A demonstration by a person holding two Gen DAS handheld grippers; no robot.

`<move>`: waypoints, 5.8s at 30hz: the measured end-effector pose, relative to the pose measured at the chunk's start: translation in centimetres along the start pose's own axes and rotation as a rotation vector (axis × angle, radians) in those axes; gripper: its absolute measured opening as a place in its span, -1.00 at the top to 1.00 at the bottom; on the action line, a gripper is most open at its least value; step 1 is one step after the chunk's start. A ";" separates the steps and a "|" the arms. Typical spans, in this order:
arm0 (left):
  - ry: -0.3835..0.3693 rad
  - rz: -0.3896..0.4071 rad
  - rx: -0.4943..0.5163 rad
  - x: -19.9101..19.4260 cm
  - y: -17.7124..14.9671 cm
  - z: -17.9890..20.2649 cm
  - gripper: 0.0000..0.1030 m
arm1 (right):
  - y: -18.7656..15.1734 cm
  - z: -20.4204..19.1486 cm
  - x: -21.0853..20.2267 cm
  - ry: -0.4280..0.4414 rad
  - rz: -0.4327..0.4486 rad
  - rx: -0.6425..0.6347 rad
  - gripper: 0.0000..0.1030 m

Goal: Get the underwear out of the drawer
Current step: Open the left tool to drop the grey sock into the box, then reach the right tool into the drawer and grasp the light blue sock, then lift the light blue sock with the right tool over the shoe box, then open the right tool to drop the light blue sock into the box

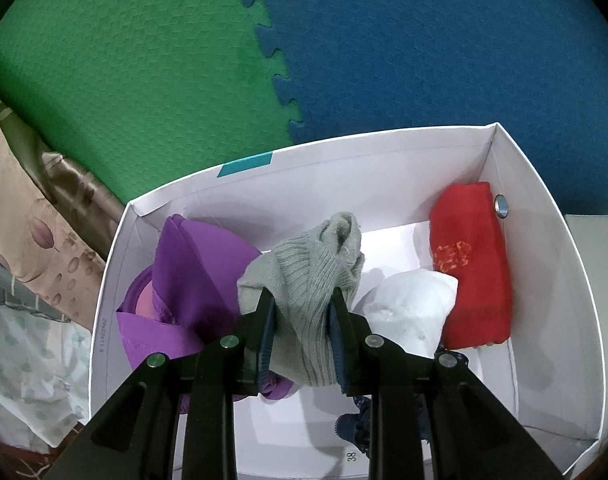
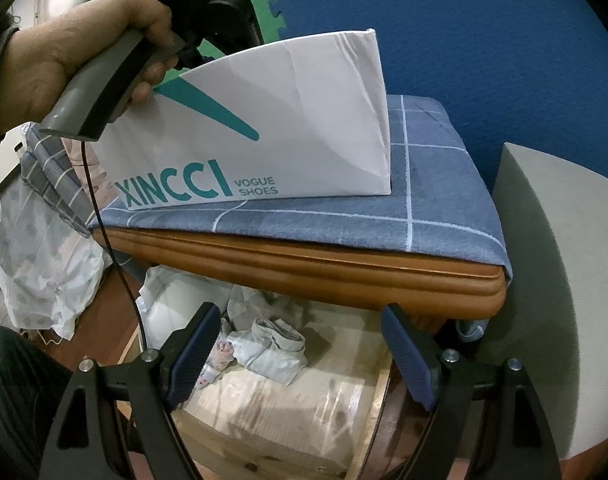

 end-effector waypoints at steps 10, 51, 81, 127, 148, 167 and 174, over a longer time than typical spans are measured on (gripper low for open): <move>-0.084 0.074 0.026 -3.1 -2.3 -0.9 -0.12 | -0.7 0.0 0.6 0.005 -0.027 -0.009 -0.64; -0.345 0.479 -0.250 -3.7 -32.4 -25.2 -0.99 | -8.8 -19.7 22.1 0.027 -0.658 0.075 0.14; -0.169 0.403 -0.064 -1.2 -32.2 -19.8 -0.99 | 1.6 -10.9 -4.5 -0.138 -0.025 0.010 0.64; -0.260 0.300 -0.047 1.1 -32.3 -18.3 -0.99 | 19.4 -3.5 -0.8 -0.402 0.039 -0.025 0.64; -0.231 0.273 -0.013 1.9 -32.5 -17.7 -0.99 | 18.7 -2.2 1.4 -0.351 0.055 0.057 0.63; -0.226 0.265 0.002 2.3 -32.6 -17.1 -0.99 | 18.9 -1.9 1.5 -0.336 0.066 0.060 0.44; -0.230 0.317 0.017 1.3 -32.9 -17.0 -0.99 | 19.1 -3.4 -6.5 -0.354 0.307 0.014 -0.04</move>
Point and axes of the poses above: each gripper's, at about its wrist camera, not at the fingertips, and x roughly the way its jaws point, z to its right, y to its top, the point moved 9 cm from there along x, roughly the way its jaws point, and after that the axes turned 14 degrees about -z, right-handed, at the moved point
